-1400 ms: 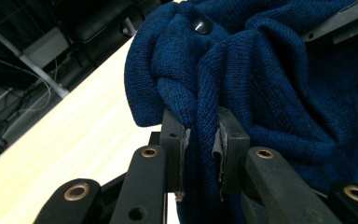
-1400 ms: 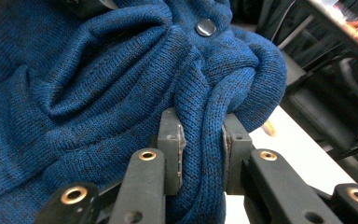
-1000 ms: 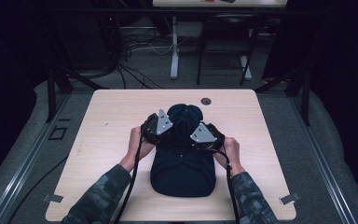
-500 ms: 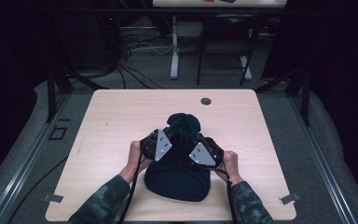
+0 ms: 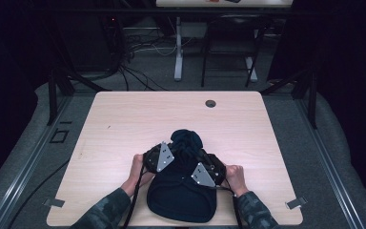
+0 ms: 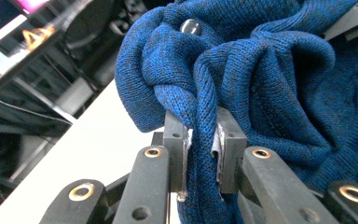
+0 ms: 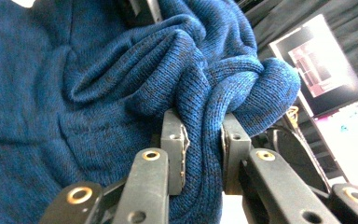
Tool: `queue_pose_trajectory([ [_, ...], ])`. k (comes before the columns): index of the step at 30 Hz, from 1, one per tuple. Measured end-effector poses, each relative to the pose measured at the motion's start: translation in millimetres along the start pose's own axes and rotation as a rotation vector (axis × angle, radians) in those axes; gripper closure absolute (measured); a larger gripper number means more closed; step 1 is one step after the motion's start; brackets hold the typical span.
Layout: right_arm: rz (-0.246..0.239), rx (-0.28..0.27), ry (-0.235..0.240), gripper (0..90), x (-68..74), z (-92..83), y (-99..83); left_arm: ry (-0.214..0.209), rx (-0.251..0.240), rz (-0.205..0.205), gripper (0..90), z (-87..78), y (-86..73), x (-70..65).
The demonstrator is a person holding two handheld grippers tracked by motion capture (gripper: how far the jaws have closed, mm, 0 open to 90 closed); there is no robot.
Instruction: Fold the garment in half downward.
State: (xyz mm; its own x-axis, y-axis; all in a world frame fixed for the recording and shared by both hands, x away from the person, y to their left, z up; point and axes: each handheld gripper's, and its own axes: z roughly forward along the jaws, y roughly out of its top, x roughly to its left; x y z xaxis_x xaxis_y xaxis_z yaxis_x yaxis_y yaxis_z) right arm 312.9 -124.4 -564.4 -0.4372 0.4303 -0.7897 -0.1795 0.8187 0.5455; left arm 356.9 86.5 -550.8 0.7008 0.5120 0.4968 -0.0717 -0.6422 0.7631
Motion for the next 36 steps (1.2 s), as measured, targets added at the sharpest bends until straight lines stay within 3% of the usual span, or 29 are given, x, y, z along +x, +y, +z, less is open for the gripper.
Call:
queue_pose_trajectory([
  [4,0.016,0.017,0.036,75.9,0.6,1.4,-4.9,-0.045,0.028,-0.046,78.3,1.3,-4.0,0.7],
  [5,0.052,0.031,0.06,75.9,-3.1,2.1,-8.4,-0.053,0.028,-0.06,78.2,1.4,-4.6,1.8],
  [6,0.052,0.031,0.06,75.9,-3.1,2.1,-8.4,-0.06,0.029,-0.08,78.2,1.8,-4.8,3.8],
  [9,0.136,0.036,0.087,75.8,-12.6,4.6,-9.2,-0.114,0.043,-0.159,77.7,4.2,-1.6,15.4],
  [15,0.204,0.034,0.113,75.5,-24.4,7.3,-7.4,-0.147,0.067,-0.21,77.1,7.0,4.6,26.3],
  [16,0.228,0.049,0.129,75.3,-27.8,8.2,-6.8,-0.148,0.063,-0.23,77.1,7.8,5.1,28.2],
  [17,0.293,0.043,0.164,75.0,-35.0,9.2,-7.1,-0.164,0.07,-0.262,77.1,10.1,5.7,32.3],
  [20,0.369,0.05,0.217,74.5,-43.5,10.6,-8.4,-0.173,0.076,-0.278,77.3,11.9,6.1,35.1],
  [21,0.411,0.051,0.256,73.9,-47.9,11.7,-9.6,-0.174,0.078,-0.281,77.4,12.3,6.4,35.7],
  [22,0.495,0.061,0.318,73.5,-55.4,13.1,-11.0,-0.175,0.081,-0.278,77.8,12.6,7.4,35.7],
  [23,0.546,0.08,0.36,73.4,-59.0,14.8,-11.5,-0.175,0.081,-0.278,77.9,12.6,7.4,35.7],
  [26,0.667,0.11,0.459,72.8,-67.3,18.8,-13.4,-0.171,0.09,-0.276,78.4,13.2,9.3,34.2],
  [27,0.667,0.11,0.459,72.8,-67.3,18.8,-13.4,-0.171,0.09,-0.276,78.4,13.2,9.3,34.2],
  [29,0.784,0.162,0.531,72.9,-75.8,23.2,-15.8,-0.173,0.1,-0.286,78.6,14.6,10.2,35.1],
  [30,0.817,0.186,0.539,73.1,-78.8,24.7,-16.5,-0.173,0.1,-0.286,78.6,14.6,10.2,35.1],
  [31,0.817,0.186,0.539,73.1,-78.8,24.7,-16.5,-0.169,0.099,-0.288,78.6,14.5,10.9,35.6],
  [32,0.872,0.19,0.548,73.9,-82.6,26.9,-16.8,-0.17,0.104,-0.287,78.6,15.1,13.1,37.1],
  [36,0.859,0.22,0.516,75.0,-86.3,29.4,-13.0,-0.178,0.129,-0.297,78.7,18.0,16.7,43.0],
])
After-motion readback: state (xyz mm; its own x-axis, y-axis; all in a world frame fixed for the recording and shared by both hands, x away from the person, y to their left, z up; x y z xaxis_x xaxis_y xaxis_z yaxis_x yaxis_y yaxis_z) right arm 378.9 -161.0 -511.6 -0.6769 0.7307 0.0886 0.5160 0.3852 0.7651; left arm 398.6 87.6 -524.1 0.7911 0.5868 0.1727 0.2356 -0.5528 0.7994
